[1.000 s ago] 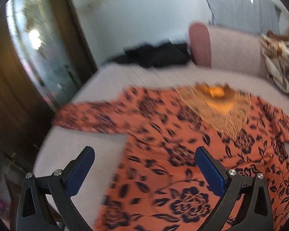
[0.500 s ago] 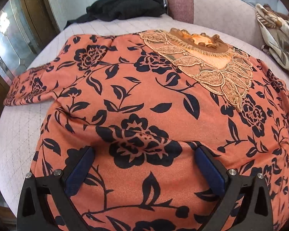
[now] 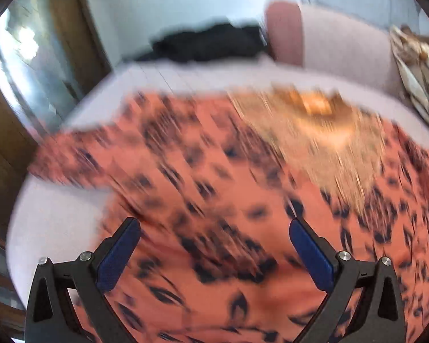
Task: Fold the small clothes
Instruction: 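Grasp the blouse sleeve cuff with the right gripper and fold it across the body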
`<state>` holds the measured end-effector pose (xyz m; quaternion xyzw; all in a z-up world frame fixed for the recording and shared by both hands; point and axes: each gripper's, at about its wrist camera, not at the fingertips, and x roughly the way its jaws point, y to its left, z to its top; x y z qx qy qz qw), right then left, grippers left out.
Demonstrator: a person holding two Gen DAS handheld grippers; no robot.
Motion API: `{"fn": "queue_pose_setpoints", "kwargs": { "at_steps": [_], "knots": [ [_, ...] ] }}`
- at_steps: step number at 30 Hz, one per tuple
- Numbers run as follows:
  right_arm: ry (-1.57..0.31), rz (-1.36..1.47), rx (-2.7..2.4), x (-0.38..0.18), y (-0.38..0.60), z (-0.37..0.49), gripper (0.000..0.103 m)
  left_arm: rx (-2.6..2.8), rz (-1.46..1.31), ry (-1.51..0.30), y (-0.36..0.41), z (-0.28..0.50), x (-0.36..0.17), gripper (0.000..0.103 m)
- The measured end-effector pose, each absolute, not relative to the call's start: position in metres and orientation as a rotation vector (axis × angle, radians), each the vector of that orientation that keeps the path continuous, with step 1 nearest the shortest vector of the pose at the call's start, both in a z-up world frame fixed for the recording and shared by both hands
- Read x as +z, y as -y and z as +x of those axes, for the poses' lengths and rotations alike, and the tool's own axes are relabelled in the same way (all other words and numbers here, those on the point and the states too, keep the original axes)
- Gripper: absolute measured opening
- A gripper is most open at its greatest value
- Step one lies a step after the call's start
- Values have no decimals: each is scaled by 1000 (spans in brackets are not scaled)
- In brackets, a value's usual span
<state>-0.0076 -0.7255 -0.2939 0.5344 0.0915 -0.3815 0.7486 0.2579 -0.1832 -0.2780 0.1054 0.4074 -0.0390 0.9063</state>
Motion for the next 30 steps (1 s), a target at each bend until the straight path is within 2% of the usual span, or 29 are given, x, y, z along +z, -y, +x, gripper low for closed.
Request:
{"fn": "queue_pose_setpoints", "kwargs": {
  "at_steps": [5,7,10,16,18,23,24,25,26,27,30],
  "knots": [
    [-30,1017,-461,-190,633,47,6,79,202,-781,146,278,-259,103],
    [-42,978,-303,-163,584,91,6,142,170,-795,123,287,-256,103],
    [-117,992,-101,-149,513,166,6,236,120,-795,89,298,-250,103],
    [-332,965,37,-180,376,298,6,378,16,-830,27,318,-253,103],
    [-441,934,53,-206,333,335,6,415,-8,-846,9,322,-256,103],
    [-735,897,60,-286,247,379,14,487,-91,-879,-35,330,-261,103],
    [-799,888,71,-300,237,382,26,505,-114,-882,-44,330,-261,103],
    [-853,891,99,-312,230,382,50,519,-135,-883,-52,330,-261,103],
    [-883,913,133,-322,225,378,65,529,-151,-883,-58,330,-261,103],
    [-869,946,166,-328,224,370,74,539,-167,-885,-64,330,-261,103],
    [-837,924,219,-324,227,347,78,568,-210,-898,-81,331,-265,103]
  ]
}}
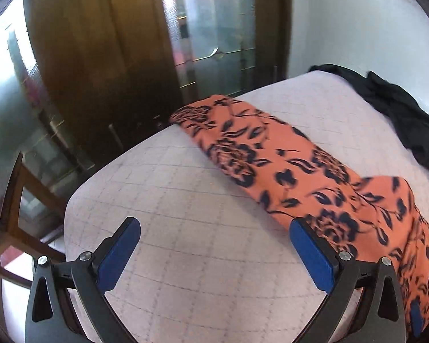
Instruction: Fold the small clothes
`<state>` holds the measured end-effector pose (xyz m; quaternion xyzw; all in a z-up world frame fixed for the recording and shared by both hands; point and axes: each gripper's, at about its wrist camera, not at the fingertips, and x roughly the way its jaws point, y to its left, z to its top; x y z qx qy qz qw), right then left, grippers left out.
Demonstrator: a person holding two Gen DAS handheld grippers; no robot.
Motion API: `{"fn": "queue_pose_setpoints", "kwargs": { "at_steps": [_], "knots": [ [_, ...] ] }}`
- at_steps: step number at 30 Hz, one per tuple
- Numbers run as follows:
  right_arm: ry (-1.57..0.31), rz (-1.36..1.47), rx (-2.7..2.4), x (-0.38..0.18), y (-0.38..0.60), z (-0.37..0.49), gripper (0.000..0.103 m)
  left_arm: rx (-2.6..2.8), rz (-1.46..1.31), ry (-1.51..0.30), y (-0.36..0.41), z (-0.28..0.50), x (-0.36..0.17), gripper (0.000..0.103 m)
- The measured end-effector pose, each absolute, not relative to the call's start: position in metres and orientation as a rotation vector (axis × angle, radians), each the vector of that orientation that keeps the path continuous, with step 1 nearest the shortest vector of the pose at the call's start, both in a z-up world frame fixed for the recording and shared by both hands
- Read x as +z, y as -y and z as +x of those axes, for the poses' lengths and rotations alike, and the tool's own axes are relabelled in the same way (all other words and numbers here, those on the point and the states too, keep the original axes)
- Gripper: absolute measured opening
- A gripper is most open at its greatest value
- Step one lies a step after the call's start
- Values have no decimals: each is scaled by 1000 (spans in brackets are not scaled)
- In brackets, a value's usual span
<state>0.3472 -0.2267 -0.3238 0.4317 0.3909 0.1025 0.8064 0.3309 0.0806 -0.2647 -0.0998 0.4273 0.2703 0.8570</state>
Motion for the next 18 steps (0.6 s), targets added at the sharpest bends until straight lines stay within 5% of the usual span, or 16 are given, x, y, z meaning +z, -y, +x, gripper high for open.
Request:
{"fn": "queue_pose_setpoints", "kwargs": {
  "at_steps": [7,11,18],
  "knots": [
    [-724,891,81,-287,266,314,75,582,-263,-926,-102,333,-274,103],
    [-972,839,-55,-319,273,338,67,625,-340,-948,-128,331,-278,103],
    [-915,542,110,-266,184,364,65,820,-459,-853,-184,305,-265,103]
  ]
}}
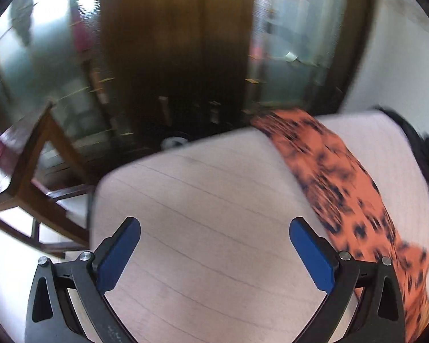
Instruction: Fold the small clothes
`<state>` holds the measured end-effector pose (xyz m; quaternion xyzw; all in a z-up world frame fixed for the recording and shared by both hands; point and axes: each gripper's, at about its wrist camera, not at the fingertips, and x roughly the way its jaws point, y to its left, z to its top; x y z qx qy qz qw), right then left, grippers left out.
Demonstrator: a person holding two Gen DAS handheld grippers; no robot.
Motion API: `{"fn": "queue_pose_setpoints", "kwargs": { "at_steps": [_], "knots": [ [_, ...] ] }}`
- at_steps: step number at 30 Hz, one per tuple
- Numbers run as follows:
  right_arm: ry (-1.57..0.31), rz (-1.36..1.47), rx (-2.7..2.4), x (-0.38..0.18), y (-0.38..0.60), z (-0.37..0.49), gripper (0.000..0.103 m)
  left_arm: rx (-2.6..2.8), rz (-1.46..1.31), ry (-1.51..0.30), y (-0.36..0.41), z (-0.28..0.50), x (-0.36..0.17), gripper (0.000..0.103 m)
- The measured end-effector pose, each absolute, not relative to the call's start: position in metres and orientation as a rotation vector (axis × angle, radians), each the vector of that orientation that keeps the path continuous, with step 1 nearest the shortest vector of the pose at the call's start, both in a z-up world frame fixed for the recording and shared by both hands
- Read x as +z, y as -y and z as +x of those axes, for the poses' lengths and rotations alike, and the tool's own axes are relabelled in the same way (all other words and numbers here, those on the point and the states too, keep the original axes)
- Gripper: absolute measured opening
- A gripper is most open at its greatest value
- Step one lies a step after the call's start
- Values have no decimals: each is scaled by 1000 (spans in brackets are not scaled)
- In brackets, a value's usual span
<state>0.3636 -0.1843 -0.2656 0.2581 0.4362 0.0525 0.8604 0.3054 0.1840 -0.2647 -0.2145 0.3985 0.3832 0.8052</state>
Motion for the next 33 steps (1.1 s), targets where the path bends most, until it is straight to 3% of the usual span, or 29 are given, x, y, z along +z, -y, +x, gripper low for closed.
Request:
{"fn": "queue_pose_setpoints", "kwargs": {
  "at_steps": [4,13,19,23,24,27,33],
  "knots": [
    [-945,398,313,-246,87,400,67,974,-552,-758,-219,277,-256,103],
    [-1039,23,506,-262,-103,427,73,1139,-773,-614,-273,229,-242,103],
    [-982,-350,414,-308,-191,438,74,1122,-824,-590,-276,225,-236,103],
    [-874,-441,346,-315,-220,452,73,1093,-821,-610,-275,232,-237,103],
    [-891,-418,345,-315,-220,458,69,1089,-813,-618,-274,234,-237,103],
    [-908,-364,354,-304,-212,465,9,1079,-808,-625,-270,237,-237,103],
    [-810,-15,322,-228,-102,455,9,1035,-759,-627,-247,245,-231,103]
  ]
}}
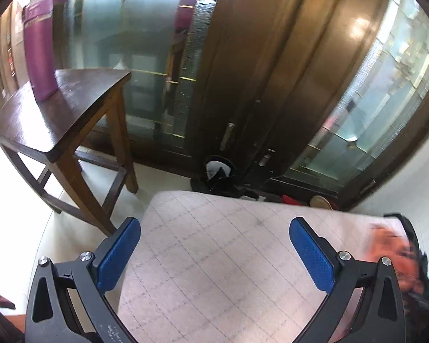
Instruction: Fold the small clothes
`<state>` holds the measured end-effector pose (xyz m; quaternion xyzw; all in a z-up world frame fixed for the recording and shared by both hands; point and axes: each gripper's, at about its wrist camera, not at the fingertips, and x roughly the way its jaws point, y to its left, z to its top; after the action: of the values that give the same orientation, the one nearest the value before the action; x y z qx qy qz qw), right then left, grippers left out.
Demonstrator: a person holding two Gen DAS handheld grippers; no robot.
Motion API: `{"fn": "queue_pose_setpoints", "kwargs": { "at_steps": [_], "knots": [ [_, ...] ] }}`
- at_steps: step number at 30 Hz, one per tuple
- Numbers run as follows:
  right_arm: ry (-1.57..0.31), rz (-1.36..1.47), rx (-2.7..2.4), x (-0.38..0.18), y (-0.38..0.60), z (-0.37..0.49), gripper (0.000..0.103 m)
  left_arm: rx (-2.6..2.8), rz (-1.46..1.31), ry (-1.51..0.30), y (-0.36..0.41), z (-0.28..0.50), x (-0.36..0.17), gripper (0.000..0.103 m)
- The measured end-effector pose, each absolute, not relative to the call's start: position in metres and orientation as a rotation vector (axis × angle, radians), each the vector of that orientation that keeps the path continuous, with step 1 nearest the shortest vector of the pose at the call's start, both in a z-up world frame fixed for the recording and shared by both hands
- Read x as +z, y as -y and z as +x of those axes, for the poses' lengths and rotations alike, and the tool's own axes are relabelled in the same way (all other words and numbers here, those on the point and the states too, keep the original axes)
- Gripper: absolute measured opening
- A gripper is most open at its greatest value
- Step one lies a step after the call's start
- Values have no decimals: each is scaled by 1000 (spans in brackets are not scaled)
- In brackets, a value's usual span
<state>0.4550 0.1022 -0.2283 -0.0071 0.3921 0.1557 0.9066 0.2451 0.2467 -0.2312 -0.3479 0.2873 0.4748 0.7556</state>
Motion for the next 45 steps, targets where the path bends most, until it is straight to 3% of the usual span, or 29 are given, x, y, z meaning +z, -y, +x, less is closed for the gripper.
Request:
{"fn": "queue_pose_setpoints", "kwargs": {
  "at_steps": [6,9,14,18,20,22,27,33,36,39,40,45],
  "knots": [
    [-640,362,219,-152,100,393,9,908,-643,-668,-200,268,-225,103],
    [-553,496,106,-144,206,338,9,801,-550,-700,-160,282,-224,103],
    [-551,668,-128,-195,356,240,13,617,-326,-768,-82,305,-229,103],
    [-708,796,-334,-269,434,172,14,465,-146,-839,-21,316,-244,103],
    [-767,904,-404,-306,457,142,31,414,-85,-861,1,318,-251,103],
    [-756,1024,-389,-328,473,119,62,369,-29,-877,20,319,-256,103],
    [-631,999,-366,-312,489,111,64,299,38,-836,50,311,-255,103],
    [-549,827,-334,-273,481,156,61,114,-83,-768,61,313,-248,103],
    [-600,823,-320,-288,481,187,61,59,-107,-812,72,325,-264,103],
    [-765,867,-358,-330,490,204,59,70,-95,-871,85,346,-285,103],
    [-761,858,-357,-334,490,204,55,68,-117,-891,85,353,-291,103],
    [-793,808,-337,-320,489,191,54,132,-144,-967,91,370,-314,103]
  ]
}}
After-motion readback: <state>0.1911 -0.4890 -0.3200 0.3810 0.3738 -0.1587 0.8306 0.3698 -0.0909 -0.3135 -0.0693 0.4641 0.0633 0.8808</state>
